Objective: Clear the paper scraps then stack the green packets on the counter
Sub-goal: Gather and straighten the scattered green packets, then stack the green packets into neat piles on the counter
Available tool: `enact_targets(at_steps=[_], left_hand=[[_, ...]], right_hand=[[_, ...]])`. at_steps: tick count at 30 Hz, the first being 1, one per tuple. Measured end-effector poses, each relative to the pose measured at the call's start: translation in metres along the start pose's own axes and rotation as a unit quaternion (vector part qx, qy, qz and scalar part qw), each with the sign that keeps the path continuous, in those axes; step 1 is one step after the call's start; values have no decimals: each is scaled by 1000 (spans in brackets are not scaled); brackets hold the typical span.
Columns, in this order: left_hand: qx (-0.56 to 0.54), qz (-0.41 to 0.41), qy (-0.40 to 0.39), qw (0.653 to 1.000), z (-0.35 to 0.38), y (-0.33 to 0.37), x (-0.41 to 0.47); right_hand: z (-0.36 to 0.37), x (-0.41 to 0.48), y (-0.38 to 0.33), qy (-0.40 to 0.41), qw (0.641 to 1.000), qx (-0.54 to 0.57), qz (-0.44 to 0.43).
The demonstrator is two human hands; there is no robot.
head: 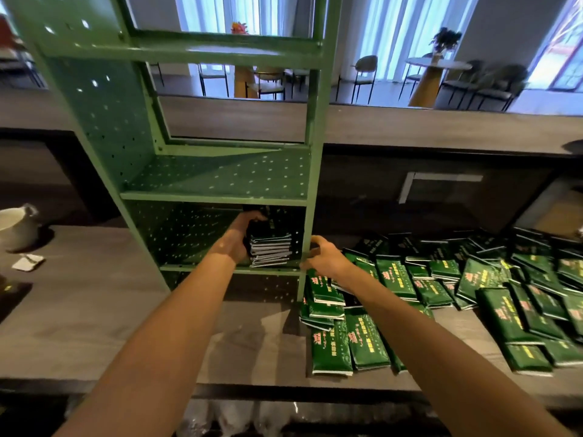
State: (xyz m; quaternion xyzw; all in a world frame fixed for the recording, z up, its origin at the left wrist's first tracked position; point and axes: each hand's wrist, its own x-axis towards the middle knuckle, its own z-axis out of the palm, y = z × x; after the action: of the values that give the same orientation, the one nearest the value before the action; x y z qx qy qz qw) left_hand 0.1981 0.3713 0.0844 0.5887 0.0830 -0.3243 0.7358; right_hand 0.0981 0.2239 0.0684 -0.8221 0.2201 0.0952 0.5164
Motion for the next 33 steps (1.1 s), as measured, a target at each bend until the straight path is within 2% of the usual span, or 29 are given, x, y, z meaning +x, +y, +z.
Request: enact_targets(at_steps=[13,20,25,30,33], left_hand=[[92,-33,-31,995,28,-14,9],[-31,28,-65,997,26,-23,-5],[24,40,-28,999,23,-34,-12],[-2,28,-39,999,23,-36,-15],[17,42,-3,999,24,-36,-15]], right_hand=[[-1,6,0,-8,1000,-23,11],[-1,5,2,-1,1000,-15,-2],[5,5,5,18,1000,-4,-13],[7,-2,3,15,1000,-8,-16],[6,-6,2,9,1000,-15,-20]])
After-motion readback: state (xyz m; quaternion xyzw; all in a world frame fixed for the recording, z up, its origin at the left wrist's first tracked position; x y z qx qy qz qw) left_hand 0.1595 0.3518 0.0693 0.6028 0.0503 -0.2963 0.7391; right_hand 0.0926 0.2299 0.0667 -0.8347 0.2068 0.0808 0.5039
